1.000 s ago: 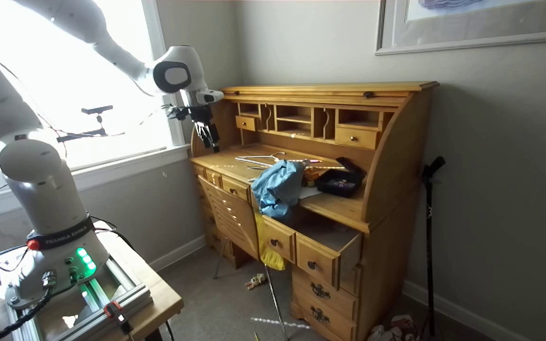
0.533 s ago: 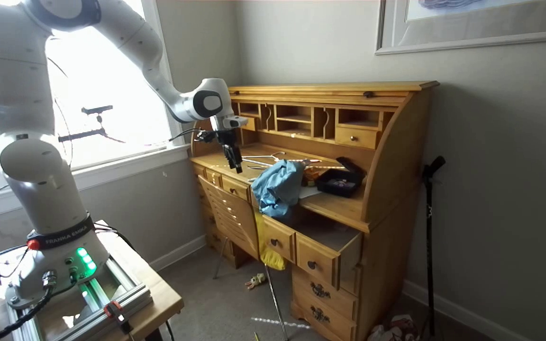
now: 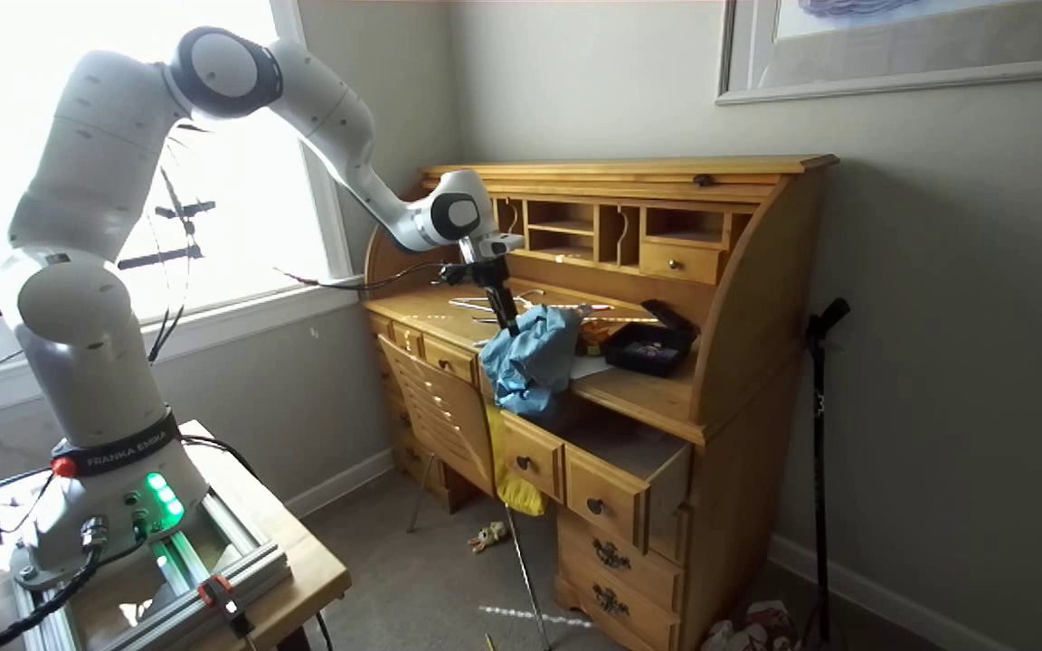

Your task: Pick up the blue cloth and put it on the chair

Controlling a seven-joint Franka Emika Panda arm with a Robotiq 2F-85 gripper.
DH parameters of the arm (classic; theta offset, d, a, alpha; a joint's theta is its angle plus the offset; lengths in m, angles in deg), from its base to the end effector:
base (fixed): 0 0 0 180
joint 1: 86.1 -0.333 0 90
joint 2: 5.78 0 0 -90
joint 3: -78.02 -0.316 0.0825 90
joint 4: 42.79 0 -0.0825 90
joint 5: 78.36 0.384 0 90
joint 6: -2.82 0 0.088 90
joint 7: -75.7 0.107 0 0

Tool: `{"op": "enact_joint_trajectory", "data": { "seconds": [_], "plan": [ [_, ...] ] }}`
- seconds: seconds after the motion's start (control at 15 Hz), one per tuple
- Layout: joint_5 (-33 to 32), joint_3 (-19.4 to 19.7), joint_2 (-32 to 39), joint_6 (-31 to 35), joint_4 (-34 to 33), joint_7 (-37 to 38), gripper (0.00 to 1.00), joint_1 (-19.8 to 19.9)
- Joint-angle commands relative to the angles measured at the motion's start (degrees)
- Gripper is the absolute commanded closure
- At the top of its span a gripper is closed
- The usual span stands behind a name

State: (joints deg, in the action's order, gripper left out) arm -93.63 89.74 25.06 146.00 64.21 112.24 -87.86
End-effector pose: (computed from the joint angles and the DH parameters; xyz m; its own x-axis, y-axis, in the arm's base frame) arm 0.6420 -0.1022 0.2406 0.8325 -0.5109 0.2143 -0.5484 -0.8150 0.1873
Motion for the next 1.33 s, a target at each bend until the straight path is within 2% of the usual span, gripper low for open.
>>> {"op": "enact_joint_trajectory", "data": {
  "seconds": [0.0, 0.53, 0.87, 1.27],
  "plan": [
    [0.4, 2.9, 6.8, -2.8, -7.4, 2.8, 0.0, -2.2],
    [0.4, 6.8, 0.4, -1.8, 0.9, 14.5, 0.0, -4.6],
    [1.2, 5.1, -2.3, -3.2, 6.6, 16.0, 0.0, -3.4],
    [4.9, 4.2, -2.2, 1.2, 9.3, 21.1, 0.0, -2.4]
  ]
}}
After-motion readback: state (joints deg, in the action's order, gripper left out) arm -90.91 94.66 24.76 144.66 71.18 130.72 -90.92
